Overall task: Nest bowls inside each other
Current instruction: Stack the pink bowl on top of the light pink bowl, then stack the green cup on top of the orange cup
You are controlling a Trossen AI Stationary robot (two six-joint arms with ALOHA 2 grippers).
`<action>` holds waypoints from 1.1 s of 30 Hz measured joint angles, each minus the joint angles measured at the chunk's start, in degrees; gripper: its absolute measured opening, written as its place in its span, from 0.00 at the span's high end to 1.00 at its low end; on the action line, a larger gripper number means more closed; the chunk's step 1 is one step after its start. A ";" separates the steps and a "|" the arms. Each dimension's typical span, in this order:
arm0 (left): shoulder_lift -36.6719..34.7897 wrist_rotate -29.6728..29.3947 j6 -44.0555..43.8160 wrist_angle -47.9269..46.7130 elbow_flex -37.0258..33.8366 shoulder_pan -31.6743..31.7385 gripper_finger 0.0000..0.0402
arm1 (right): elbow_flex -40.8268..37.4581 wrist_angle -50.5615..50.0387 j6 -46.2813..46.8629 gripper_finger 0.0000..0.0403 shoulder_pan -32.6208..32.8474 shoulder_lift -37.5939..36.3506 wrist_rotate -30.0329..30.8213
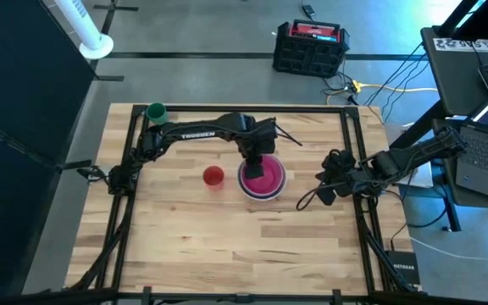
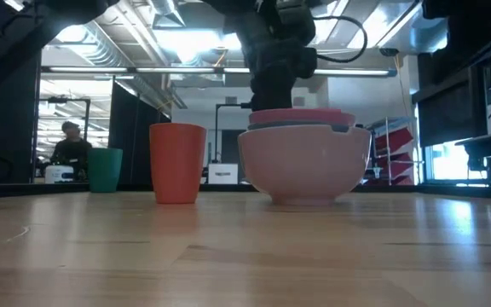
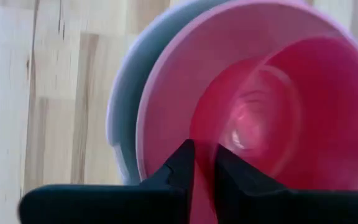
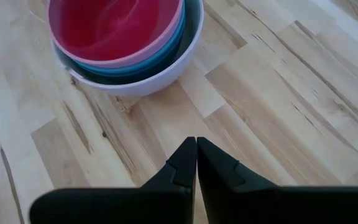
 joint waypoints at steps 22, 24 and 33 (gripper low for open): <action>-1.82 -11.01 7.91 -7.34 12.51 -0.87 0.77 | 0.00 0.82 -1.39 1.00 -0.02 0.00 0.03; -4.68 -11.78 9.24 -12.80 10.72 -2.05 0.78 | 0.02 2.35 -2.50 1.00 -0.03 0.02 0.00; -20.52 -12.77 5.25 -26.26 5.37 -5.55 0.81 | 0.02 3.16 -3.41 1.00 -0.13 0.02 2.29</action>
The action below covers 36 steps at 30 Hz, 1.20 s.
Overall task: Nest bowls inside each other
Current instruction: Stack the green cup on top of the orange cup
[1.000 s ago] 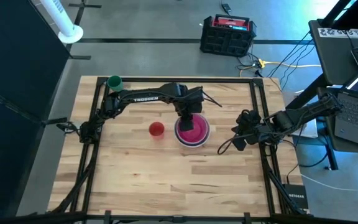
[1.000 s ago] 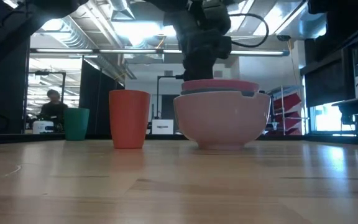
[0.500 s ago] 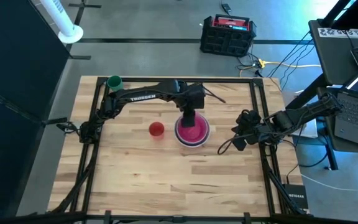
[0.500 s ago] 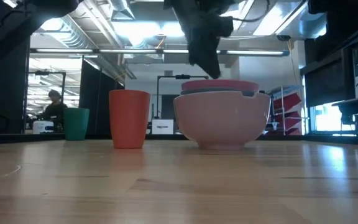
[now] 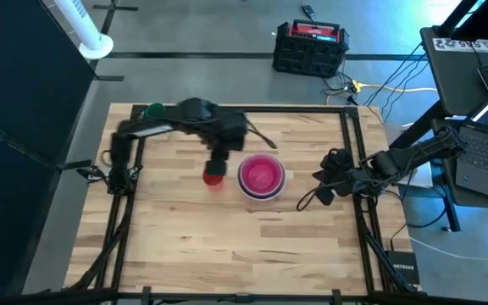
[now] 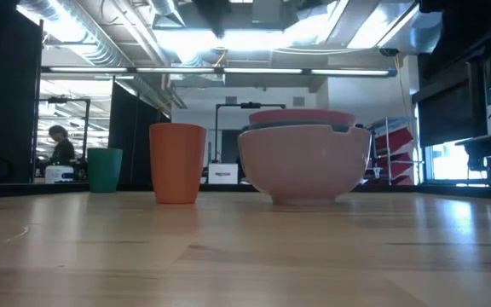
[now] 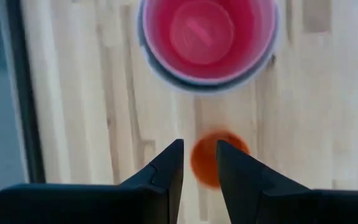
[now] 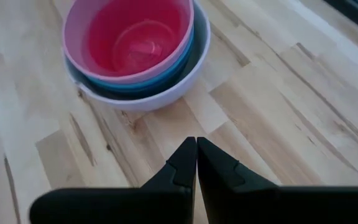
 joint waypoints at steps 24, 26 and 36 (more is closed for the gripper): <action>-19.92 -13.68 -14.53 14.19 -40.10 48.11 0.81 | 0.00 7.10 2.71 1.00 0.00 0.04 2.11; -18.54 -12.94 -14.09 15.28 -40.17 50.24 0.81 | 0.00 7.24 3.55 1.00 0.00 0.04 2.11; -14.25 -8.84 -11.97 17.66 -44.00 52.54 0.81 | 0.01 6.94 6.11 1.00 0.00 0.25 2.10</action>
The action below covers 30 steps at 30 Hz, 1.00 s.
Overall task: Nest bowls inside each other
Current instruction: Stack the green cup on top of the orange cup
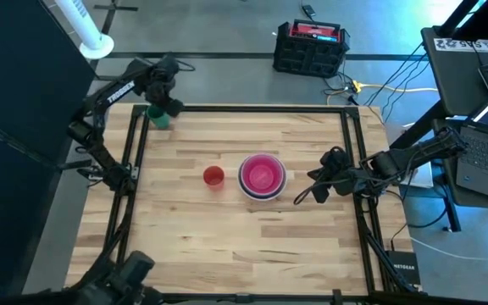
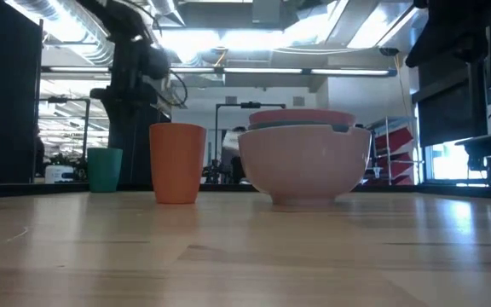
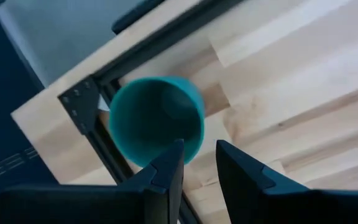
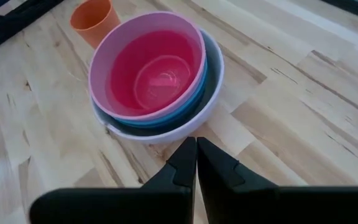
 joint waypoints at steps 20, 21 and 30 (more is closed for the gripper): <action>1.71 0.75 1.40 7.24 -8.40 0.66 0.81 | 0.01 -0.48 1.58 1.00 0.00 0.28 -0.59; 1.71 0.75 1.40 7.79 -8.66 0.86 0.81 | 0.01 -0.48 1.58 1.00 0.00 0.28 -0.63; 1.68 2.80 3.86 9.60 -13.52 1.74 0.88 | 0.01 -0.78 1.54 1.00 0.00 0.28 -0.87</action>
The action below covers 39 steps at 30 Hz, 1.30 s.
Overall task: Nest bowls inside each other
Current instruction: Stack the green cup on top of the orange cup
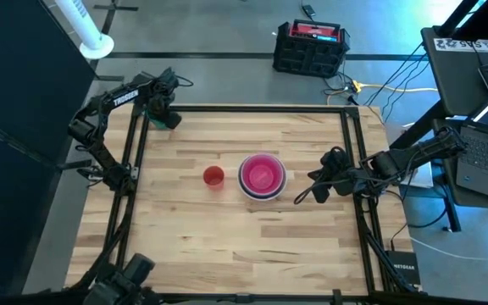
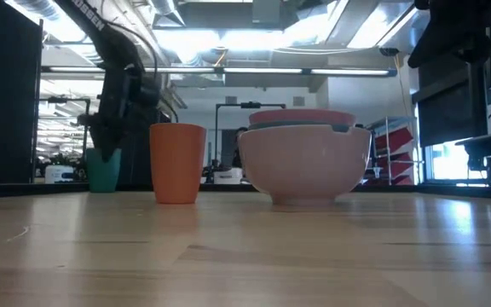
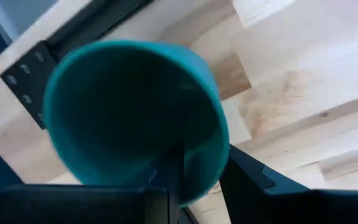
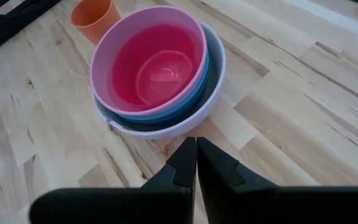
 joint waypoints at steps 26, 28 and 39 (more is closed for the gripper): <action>-6.43 9.05 0.42 -13.28 20.78 -38.29 1.00 | 0.00 -4.34 -2.34 1.00 0.00 0.00 1.06; -4.29 8.81 -1.24 -15.85 24.60 -41.62 1.00 | 0.00 -4.32 -2.73 1.00 0.00 0.00 0.95; 6.41 7.72 -9.50 -27.58 42.32 -59.03 1.00 | 0.00 -4.14 -4.61 1.00 0.00 -0.02 -0.11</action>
